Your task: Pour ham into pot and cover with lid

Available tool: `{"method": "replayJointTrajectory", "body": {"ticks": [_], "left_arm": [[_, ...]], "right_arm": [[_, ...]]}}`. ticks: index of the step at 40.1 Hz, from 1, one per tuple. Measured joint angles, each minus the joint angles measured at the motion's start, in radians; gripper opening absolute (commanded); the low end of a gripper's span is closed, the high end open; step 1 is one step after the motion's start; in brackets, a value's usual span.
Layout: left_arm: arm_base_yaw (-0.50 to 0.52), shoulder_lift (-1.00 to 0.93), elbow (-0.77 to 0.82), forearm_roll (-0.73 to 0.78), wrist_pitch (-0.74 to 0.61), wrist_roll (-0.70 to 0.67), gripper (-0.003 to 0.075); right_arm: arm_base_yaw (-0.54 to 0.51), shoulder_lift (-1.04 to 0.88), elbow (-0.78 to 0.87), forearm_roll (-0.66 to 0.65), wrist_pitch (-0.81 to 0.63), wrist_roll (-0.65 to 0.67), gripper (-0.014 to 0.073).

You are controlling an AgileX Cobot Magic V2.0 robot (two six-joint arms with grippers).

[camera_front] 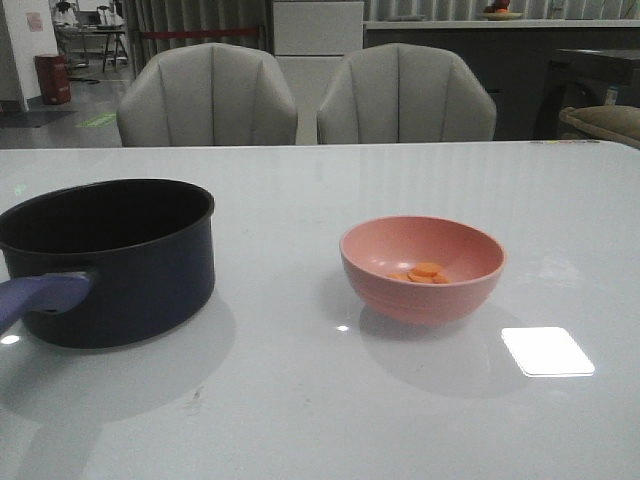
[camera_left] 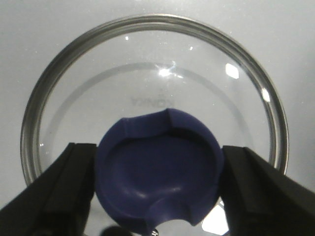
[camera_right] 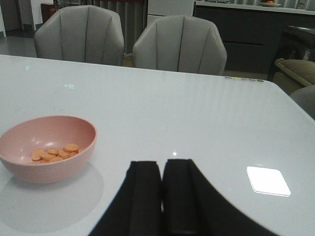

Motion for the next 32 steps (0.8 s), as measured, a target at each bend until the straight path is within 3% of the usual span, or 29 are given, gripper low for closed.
{"method": "replayJointTrajectory", "body": {"ticks": [10, 21, 32], "left_arm": [[0.000, 0.054, 0.000, 0.000, -0.014, 0.002, 0.0449], [0.000, 0.059, 0.000, 0.000, -0.022, 0.002, 0.0580], [0.000, 0.059, 0.000, 0.004, -0.024, 0.004, 0.0563]], "right_arm": [[0.000, 0.000, 0.000, 0.000, 0.000, 0.000, 0.0150], [0.000, 0.000, 0.000, 0.000, 0.000, 0.000, 0.0150], [0.000, 0.000, 0.000, 0.000, 0.000, 0.000, 0.0150]]}}
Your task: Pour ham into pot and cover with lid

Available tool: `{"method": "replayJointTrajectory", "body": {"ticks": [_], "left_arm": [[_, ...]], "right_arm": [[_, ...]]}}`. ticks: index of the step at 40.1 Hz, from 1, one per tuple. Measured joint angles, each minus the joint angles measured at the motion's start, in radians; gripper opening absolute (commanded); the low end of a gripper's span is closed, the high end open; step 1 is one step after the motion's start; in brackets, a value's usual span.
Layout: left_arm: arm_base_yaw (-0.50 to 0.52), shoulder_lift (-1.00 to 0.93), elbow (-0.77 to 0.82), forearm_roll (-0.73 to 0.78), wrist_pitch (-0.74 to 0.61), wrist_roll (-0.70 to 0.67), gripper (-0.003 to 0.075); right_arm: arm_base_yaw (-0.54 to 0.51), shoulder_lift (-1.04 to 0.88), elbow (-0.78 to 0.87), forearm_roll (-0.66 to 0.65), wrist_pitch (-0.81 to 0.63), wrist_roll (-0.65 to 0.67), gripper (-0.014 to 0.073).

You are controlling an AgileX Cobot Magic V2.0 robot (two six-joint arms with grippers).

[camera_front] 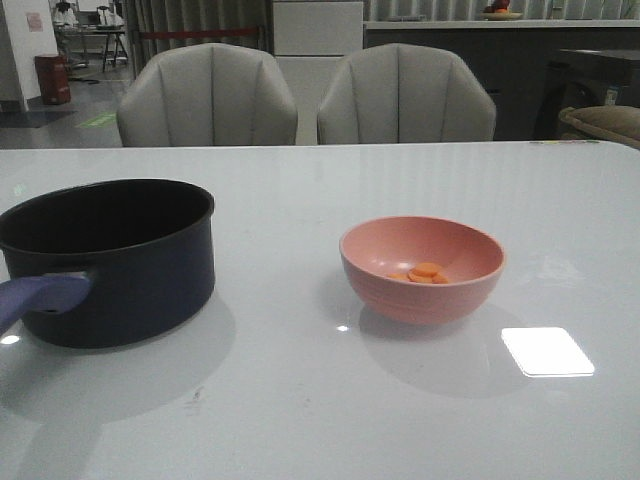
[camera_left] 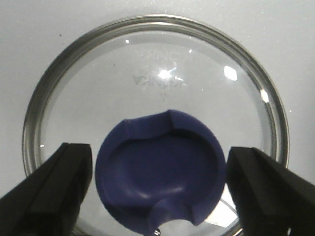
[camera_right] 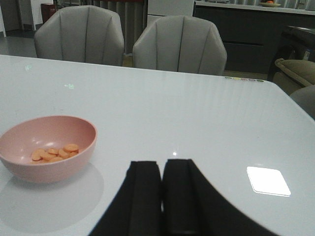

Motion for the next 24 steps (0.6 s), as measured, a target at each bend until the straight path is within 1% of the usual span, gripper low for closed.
{"method": "replayJointTrajectory", "body": {"ticks": [9, 21, 24], "left_arm": [[-0.017, -0.070, 0.000, 0.002, -0.002, 0.000, 0.0563], [-0.109, -0.224, 0.000, 0.003, 0.010, 0.000, 0.0563], [-0.136, -0.280, 0.007, 0.010, -0.004, 0.000, 0.0563]], "right_arm": [[0.000, 0.000, 0.000, 0.000, 0.000, 0.000, 0.0150], [0.000, 0.000, 0.000, 0.000, 0.000, 0.000, 0.0150], [0.000, 0.000, 0.000, 0.000, 0.000, 0.000, 0.0150]]}}
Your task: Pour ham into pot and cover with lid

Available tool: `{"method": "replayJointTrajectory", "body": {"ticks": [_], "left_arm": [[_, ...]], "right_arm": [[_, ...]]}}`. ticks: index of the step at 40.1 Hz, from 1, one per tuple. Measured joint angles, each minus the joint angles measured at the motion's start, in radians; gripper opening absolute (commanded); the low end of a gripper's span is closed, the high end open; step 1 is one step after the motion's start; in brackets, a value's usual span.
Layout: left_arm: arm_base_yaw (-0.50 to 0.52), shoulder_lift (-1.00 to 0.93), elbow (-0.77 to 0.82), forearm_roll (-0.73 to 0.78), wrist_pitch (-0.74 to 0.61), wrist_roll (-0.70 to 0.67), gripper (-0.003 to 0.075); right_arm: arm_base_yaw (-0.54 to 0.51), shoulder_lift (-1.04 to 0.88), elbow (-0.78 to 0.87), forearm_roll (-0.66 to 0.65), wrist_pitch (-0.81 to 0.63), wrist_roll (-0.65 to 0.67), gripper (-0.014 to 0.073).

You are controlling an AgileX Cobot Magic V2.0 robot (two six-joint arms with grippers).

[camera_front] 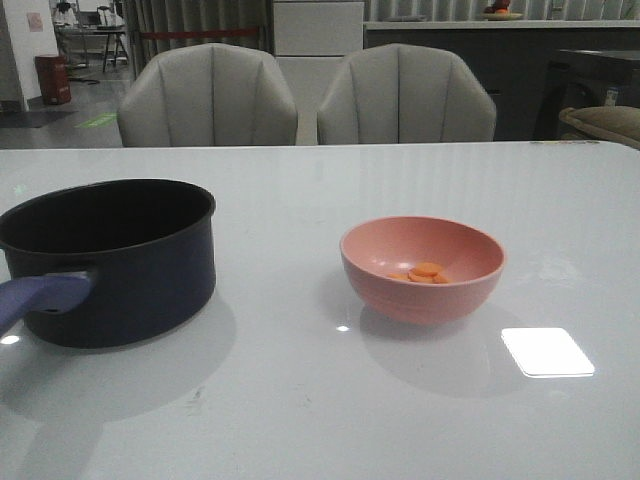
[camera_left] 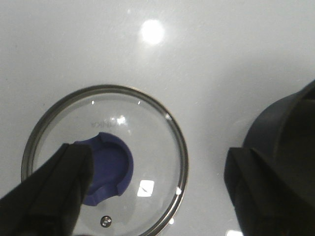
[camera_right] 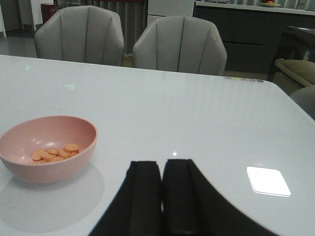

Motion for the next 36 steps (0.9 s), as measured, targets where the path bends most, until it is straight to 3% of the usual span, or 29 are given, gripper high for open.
{"method": "replayJointTrajectory", "body": {"ticks": [19, 36], "left_arm": [[-0.135, -0.428, 0.279, -0.010, -0.218, 0.000, 0.0563], [-0.240, -0.863, 0.520, -0.027, -0.255, 0.000, 0.0563]], "right_arm": [[0.000, 0.000, 0.000, 0.000, 0.000, 0.000, 0.0150], [0.000, 0.000, 0.000, 0.000, 0.000, 0.000, 0.0150]]}}
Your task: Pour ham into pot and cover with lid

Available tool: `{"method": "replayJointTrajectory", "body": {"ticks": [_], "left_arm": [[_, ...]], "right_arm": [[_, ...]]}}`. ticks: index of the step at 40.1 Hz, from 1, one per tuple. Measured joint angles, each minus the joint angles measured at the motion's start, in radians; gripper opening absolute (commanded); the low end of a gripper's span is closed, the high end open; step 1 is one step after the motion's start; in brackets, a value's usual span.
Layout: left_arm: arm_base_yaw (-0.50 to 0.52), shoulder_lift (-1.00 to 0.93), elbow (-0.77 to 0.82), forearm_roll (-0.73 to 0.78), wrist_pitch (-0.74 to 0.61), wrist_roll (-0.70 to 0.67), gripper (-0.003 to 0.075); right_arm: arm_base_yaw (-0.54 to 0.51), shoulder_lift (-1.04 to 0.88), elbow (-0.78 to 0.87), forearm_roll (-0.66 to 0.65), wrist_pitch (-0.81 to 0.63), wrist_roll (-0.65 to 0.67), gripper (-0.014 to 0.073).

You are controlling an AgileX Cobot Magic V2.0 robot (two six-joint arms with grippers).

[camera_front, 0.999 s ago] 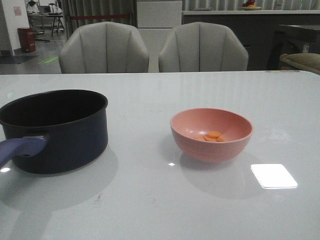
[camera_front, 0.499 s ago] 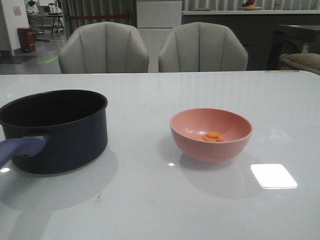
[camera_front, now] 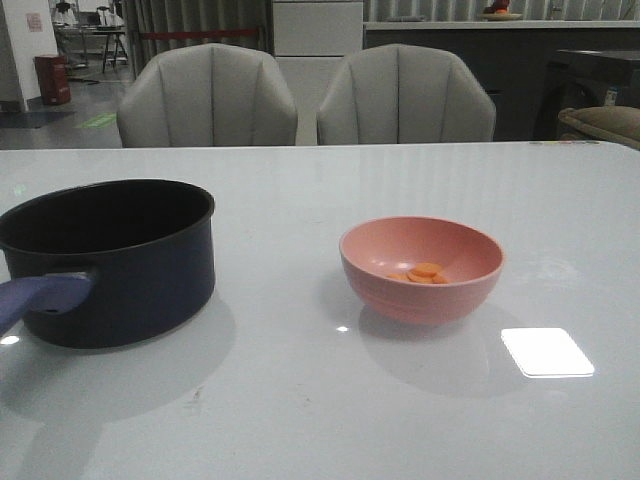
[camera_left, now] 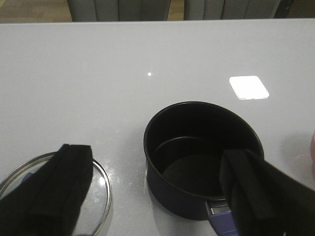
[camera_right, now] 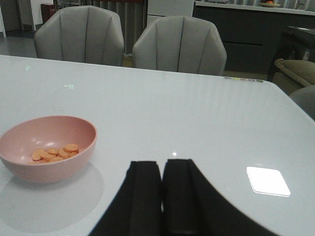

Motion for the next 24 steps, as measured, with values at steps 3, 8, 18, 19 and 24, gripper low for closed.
{"method": "replayJointTrajectory", "body": {"ticks": [3, 8, 18, 19, 24], "left_arm": [[0.000, -0.087, 0.053, -0.013, -0.014, 0.000, 0.0563], [-0.002, -0.206, 0.135, -0.017, -0.041, 0.000, 0.0563], [-0.002, -0.379, 0.267, -0.025, -0.158, 0.000, 0.0563], [-0.002, -0.388, 0.277, -0.025, -0.171, 0.000, 0.0563], [-0.002, -0.405, 0.296, -0.025, -0.199, 0.000, 0.0563]], "right_arm": [[0.000, 0.000, 0.000, 0.000, 0.000, 0.000, 0.0150], [0.000, 0.000, 0.000, 0.000, 0.000, 0.000, 0.0150], [0.000, 0.000, 0.000, 0.000, 0.000, 0.000, 0.0150], [0.000, 0.000, 0.000, 0.000, 0.000, 0.000, 0.0150], [0.000, 0.000, 0.000, 0.000, 0.000, 0.000, 0.0150]]}}
